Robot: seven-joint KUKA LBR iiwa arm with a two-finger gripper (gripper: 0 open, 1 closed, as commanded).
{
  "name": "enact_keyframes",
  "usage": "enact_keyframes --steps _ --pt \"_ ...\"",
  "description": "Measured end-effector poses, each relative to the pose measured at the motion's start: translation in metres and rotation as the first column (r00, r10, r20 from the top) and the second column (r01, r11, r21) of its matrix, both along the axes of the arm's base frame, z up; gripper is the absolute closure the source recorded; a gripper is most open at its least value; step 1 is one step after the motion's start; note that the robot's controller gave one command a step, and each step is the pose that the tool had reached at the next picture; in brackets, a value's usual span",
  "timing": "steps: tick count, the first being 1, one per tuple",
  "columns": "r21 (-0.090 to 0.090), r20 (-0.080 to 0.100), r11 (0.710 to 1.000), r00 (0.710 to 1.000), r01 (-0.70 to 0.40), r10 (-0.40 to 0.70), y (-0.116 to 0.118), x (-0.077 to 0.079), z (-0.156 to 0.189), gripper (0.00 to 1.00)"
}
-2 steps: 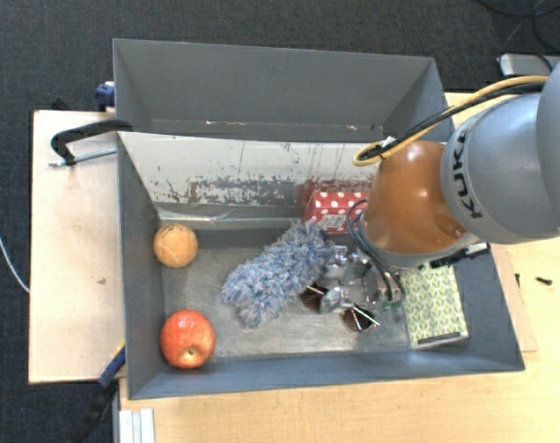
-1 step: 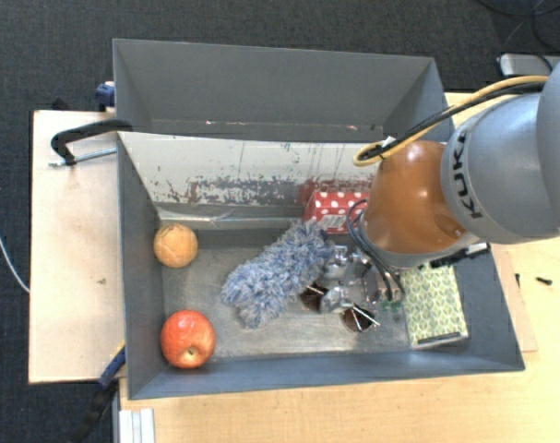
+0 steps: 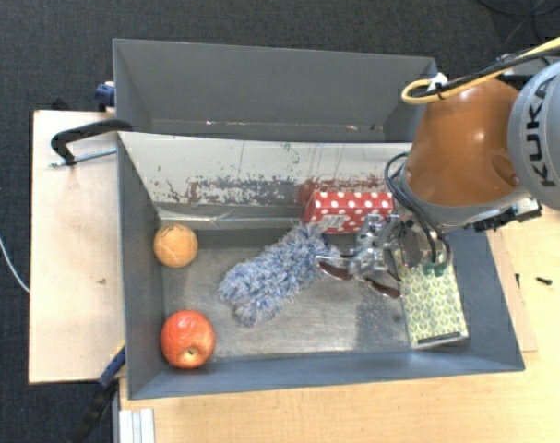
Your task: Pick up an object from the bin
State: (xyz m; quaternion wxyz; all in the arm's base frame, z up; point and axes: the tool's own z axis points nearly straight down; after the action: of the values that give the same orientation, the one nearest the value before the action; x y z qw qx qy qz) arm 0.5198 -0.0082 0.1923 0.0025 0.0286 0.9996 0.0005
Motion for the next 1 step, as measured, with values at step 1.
enact_keyframes --steps 1 --pt "0.0 0.0 1.0 1.0 0.0 0.0 0.0 0.0 0.0 1.0"
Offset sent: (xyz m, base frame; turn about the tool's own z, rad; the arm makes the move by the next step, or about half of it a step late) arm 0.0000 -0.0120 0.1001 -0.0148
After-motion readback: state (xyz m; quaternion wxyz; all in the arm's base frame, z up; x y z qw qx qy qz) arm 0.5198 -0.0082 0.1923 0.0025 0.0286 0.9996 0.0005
